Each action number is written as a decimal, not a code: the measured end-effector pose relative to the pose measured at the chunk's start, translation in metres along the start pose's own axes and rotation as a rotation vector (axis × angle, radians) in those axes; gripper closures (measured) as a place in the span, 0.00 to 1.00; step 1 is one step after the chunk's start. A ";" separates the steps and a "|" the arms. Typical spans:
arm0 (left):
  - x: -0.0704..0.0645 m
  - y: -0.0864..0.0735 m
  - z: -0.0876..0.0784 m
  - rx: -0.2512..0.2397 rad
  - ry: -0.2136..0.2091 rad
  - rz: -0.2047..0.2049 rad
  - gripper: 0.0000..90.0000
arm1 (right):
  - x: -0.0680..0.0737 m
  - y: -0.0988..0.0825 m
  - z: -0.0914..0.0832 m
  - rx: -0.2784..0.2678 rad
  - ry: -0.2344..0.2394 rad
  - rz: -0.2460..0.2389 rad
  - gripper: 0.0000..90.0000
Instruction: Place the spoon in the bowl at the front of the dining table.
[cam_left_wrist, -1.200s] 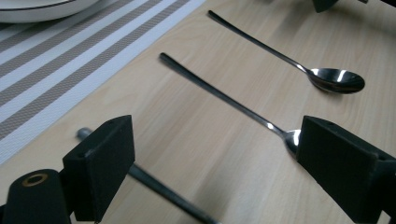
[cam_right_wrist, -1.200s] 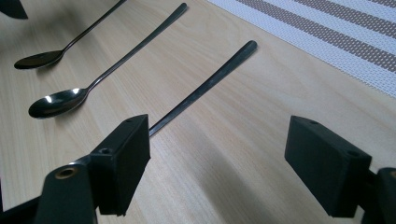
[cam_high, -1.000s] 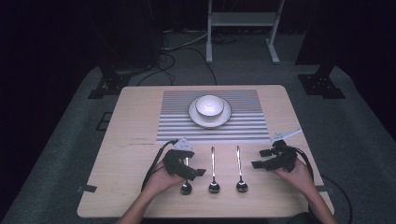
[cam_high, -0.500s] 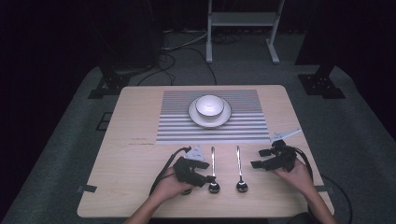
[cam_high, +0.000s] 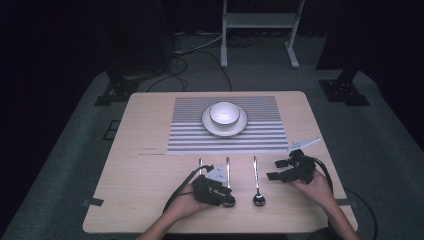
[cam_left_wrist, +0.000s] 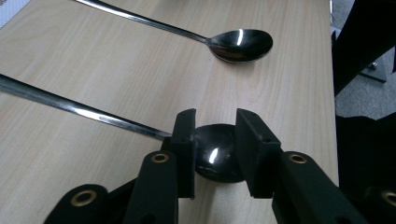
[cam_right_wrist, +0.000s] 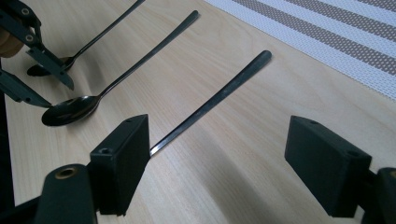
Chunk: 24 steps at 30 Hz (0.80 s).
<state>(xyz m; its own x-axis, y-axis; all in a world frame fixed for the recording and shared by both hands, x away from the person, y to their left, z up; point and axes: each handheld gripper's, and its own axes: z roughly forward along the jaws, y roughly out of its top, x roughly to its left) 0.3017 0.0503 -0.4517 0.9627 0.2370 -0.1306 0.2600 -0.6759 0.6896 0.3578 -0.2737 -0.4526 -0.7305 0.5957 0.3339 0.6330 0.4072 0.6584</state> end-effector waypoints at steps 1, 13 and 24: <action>0.000 0.000 0.000 0.000 0.000 0.000 0.79 | 0.000 0.000 0.000 0.000 0.000 0.000 0.23; -0.008 -0.004 0.015 0.064 0.010 0.049 0.81 | 0.021 0.025 0.003 -0.002 0.000 0.004 0.21; -0.008 -0.006 0.015 0.053 0.013 0.053 0.81 | 0.044 0.063 0.039 0.070 0.000 -0.032 0.18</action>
<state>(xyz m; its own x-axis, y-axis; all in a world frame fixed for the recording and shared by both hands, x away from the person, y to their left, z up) 0.2938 0.0421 -0.4658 0.9743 0.2085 -0.0856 0.2126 -0.7238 0.6564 0.3755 -0.1954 -0.4228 -0.7510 0.5814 0.3132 0.6252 0.4735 0.6204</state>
